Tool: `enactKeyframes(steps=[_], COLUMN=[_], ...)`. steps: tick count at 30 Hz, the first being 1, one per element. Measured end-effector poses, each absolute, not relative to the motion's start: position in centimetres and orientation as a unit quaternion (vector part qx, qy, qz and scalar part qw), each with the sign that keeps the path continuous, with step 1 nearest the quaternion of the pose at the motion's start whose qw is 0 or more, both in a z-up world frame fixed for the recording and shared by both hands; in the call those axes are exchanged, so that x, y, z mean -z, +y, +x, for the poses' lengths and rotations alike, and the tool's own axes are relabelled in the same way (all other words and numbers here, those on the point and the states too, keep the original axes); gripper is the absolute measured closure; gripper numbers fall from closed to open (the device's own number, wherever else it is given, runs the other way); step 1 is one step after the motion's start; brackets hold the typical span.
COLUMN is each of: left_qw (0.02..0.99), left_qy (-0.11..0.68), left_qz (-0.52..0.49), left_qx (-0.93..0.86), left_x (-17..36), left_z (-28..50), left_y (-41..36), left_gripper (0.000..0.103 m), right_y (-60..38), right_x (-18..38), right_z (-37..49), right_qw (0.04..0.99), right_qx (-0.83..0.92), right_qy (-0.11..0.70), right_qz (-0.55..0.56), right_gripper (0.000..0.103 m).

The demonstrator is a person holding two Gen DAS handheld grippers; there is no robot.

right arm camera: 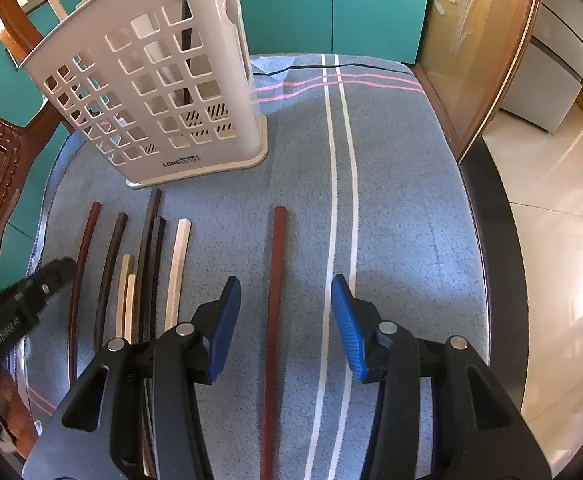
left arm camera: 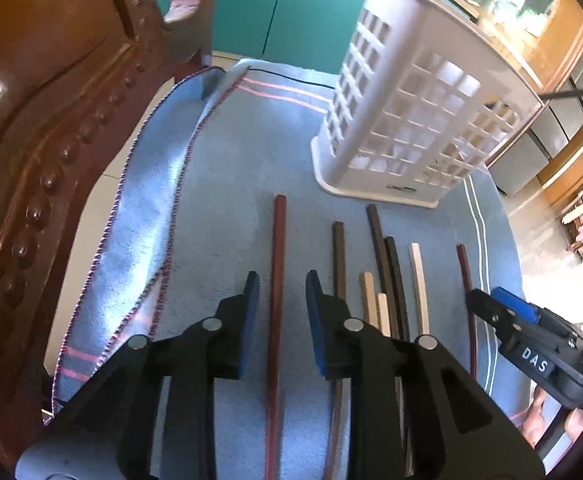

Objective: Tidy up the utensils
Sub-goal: 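Position left tool over a dark red chopstick while right tool aligns over another, then close left tool on a dark red chopstick while right tool closes on another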

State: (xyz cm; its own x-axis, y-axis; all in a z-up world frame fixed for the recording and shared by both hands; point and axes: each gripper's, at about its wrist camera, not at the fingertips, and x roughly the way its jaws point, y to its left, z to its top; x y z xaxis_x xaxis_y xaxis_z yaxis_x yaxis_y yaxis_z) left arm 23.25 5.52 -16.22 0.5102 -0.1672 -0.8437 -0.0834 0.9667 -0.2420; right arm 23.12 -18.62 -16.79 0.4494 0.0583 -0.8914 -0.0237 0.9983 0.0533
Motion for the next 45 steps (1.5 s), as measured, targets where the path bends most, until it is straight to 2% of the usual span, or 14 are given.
enactKeyframes(steps=[5,14,28,34,45], left_qw=[0.856,0.858,0.862,0.862,0.862], left_qy=[0.503,0.510,0.507,0.506,0.506], left_qz=[-0.117,-0.063,-0.023,-0.024,-0.020], left_qx=[0.018,-0.002,-0.013,-0.014,-0.014], left_x=[16.8,17.7,17.3,17.3,17.3], left_z=[23.8,24.3,23.4,23.3,23.4], left_y=[5.2,3.2,2.1,2.2,2.3], left_gripper=[0.063,0.057,0.057,0.067,0.069], right_y=[-18.5,-17.5,-16.3,-15.9,-16.0], right_x=[16.8,17.3,18.5,18.6,18.4], right_z=[23.2,22.8,22.6,22.4,22.2], right_qw=[0.850,0.849,0.848,0.848,0.849], right_qx=[-0.029,-0.027,-0.018,-0.019,-0.021], right_qy=[0.526,0.528,0.529,0.527,0.526], right_qz=[0.013,-0.007,-0.041,-0.043,-0.042], right_gripper=[0.056,0.056,0.056,0.056,0.056])
